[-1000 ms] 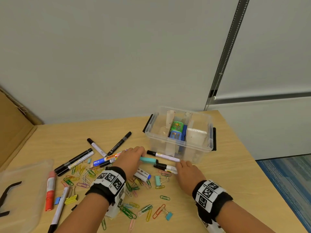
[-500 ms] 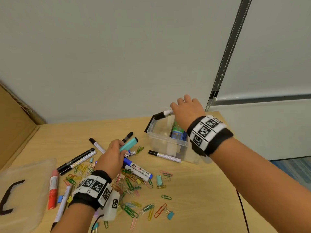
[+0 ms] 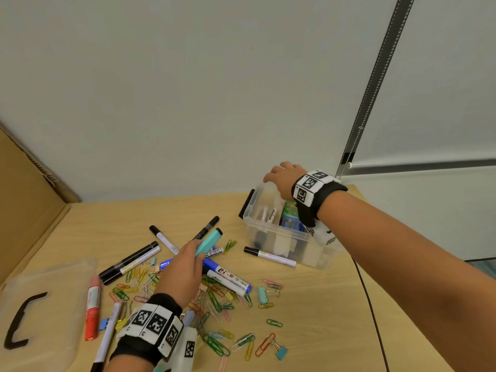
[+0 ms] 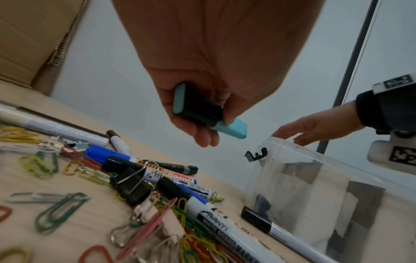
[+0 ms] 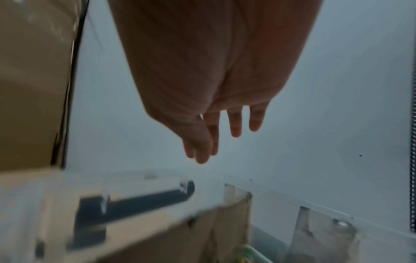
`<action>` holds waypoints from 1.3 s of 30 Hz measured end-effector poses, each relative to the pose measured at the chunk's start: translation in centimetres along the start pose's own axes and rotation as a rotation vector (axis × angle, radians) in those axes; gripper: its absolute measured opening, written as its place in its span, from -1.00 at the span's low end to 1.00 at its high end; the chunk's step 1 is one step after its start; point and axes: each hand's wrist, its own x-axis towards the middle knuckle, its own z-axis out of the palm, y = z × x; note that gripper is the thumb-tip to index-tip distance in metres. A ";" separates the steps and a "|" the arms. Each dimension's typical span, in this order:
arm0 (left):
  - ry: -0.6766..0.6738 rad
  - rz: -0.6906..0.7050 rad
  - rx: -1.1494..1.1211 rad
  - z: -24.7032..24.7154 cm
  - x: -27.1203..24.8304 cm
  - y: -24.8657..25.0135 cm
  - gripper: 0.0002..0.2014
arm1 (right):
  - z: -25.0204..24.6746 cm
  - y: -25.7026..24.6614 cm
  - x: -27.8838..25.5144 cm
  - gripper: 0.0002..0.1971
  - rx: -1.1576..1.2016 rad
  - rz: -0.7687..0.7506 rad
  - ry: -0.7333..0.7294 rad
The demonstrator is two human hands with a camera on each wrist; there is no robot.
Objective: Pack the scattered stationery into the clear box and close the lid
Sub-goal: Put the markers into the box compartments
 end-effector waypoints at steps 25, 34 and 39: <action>-0.366 0.121 0.525 5.8 13.0 17.2 -0.56 | 12.8 2.2 -12.6 -0.46 0.800 0.495 0.477; -0.407 0.108 0.178 5.9 13.3 15.8 -0.50 | 13.0 2.2 -12.7 -0.45 0.799 0.494 0.484; -0.091 0.342 0.119 3.0 7.3 13.8 -0.38 | 13.2 2.5 -12.6 -0.45 0.785 0.494 0.460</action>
